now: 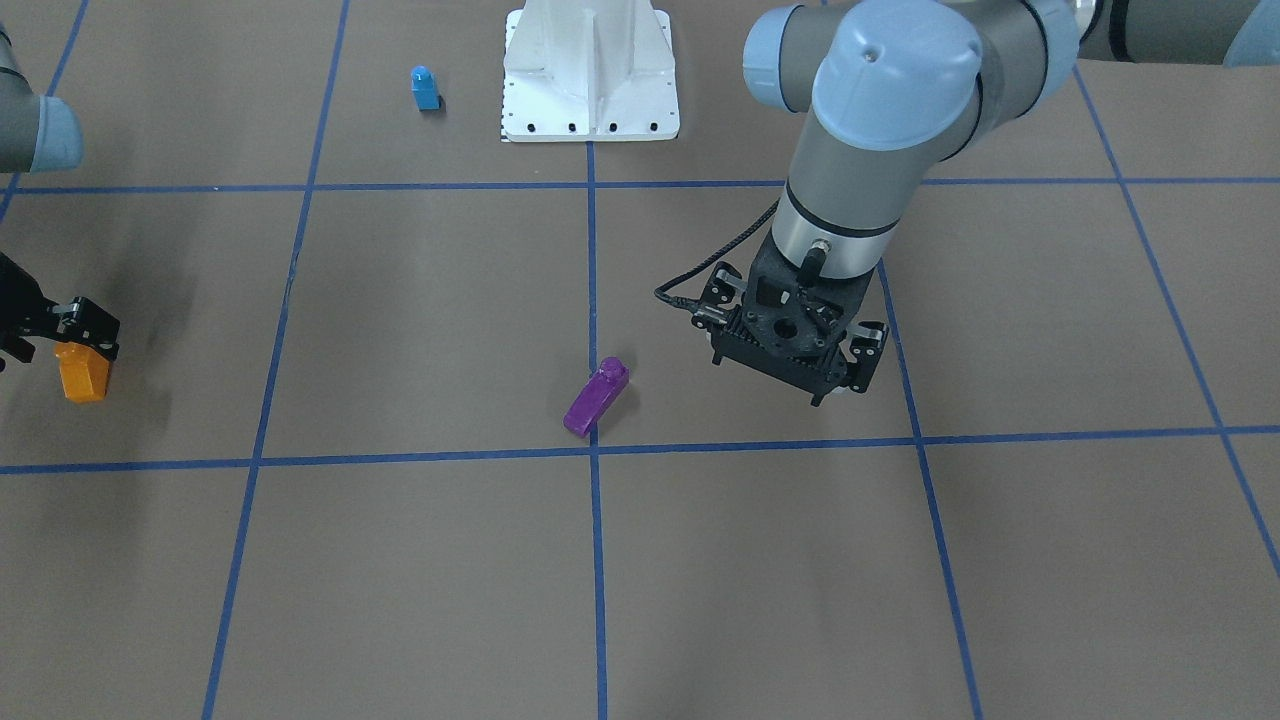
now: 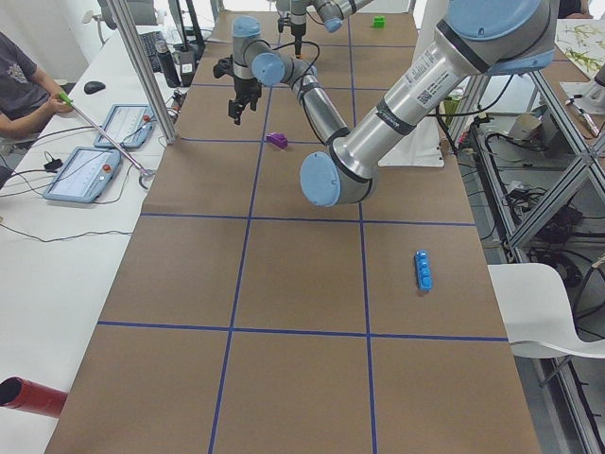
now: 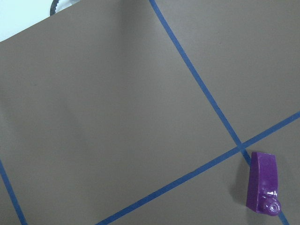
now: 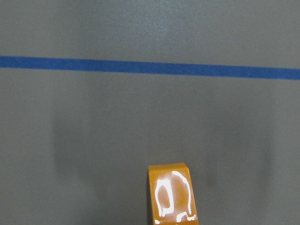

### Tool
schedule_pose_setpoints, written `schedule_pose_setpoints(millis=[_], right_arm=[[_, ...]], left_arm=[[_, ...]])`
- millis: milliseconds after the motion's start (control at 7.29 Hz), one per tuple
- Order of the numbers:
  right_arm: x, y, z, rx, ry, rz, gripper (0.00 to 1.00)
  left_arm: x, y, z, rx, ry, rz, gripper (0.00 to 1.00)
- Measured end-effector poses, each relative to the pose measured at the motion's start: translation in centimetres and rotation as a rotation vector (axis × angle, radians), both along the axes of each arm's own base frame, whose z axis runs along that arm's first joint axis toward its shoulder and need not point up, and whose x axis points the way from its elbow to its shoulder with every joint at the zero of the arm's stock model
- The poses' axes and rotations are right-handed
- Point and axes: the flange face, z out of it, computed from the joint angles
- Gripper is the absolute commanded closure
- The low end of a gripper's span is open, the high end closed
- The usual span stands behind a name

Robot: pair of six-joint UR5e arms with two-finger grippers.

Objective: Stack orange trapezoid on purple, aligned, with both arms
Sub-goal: 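Close the right gripper on the orange trapezoid block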

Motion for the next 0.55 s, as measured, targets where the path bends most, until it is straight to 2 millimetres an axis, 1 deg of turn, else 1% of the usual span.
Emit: schedule_pose_setpoints(millis=[275,412,549], right_arm=[[-0.2,-0.3,1.2,0.017,0.014,-0.043,0.06],[-0.2,-0.4,1.7,0.021,0.019,-0.058,0.13],[-0.4,-0.6,1.7,0.024,0.019,-0.063,0.32]], left_arm=[[0.0,0.0,0.1,0.000,-0.001,0.000,0.00],[0.0,0.0,0.1,-0.001,-0.001,0.000,0.00],[0.0,0.0,0.2,-0.002,-0.002,0.000,0.00]])
